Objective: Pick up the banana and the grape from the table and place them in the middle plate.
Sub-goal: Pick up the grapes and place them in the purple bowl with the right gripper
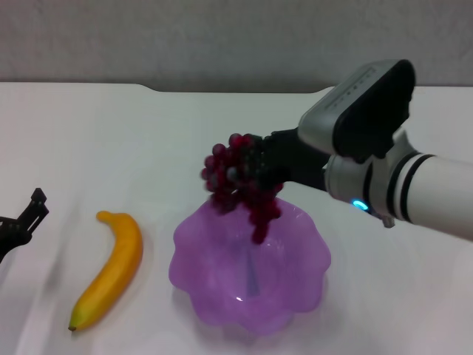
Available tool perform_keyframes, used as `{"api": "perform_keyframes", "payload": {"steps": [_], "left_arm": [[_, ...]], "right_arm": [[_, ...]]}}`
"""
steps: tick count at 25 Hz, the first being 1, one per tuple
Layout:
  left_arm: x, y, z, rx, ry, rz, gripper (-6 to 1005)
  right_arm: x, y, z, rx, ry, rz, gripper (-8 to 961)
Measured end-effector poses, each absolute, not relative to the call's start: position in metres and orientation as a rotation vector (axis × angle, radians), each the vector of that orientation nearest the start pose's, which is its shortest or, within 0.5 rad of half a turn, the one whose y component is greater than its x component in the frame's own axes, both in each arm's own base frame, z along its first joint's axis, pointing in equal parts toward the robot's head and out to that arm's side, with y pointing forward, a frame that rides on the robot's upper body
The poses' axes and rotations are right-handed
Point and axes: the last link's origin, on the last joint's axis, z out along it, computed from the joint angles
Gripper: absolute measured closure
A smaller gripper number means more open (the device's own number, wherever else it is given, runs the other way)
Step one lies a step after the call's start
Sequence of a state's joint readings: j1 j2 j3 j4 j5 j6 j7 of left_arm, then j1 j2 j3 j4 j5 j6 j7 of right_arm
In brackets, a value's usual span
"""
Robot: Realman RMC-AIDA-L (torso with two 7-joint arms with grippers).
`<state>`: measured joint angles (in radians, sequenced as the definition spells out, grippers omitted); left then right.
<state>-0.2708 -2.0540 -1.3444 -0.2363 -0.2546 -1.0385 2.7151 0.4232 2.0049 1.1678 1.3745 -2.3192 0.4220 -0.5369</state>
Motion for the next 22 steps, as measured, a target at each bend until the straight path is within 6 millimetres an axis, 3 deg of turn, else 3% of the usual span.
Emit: {"api": "perform_keyframes", "payload": {"steps": [9,22], "left_arm": [[-0.376,0.296,-0.002,-1.558,-0.808,-0.703,92],[-0.378,0.295,0.0,-1.544,-0.815,-0.702,93]], "right_arm": [[0.108,0.356,-0.08,-2.457,0.393,0.34,810],[0.135,0.341,-0.109,-2.49,0.426,0.279,813]]}}
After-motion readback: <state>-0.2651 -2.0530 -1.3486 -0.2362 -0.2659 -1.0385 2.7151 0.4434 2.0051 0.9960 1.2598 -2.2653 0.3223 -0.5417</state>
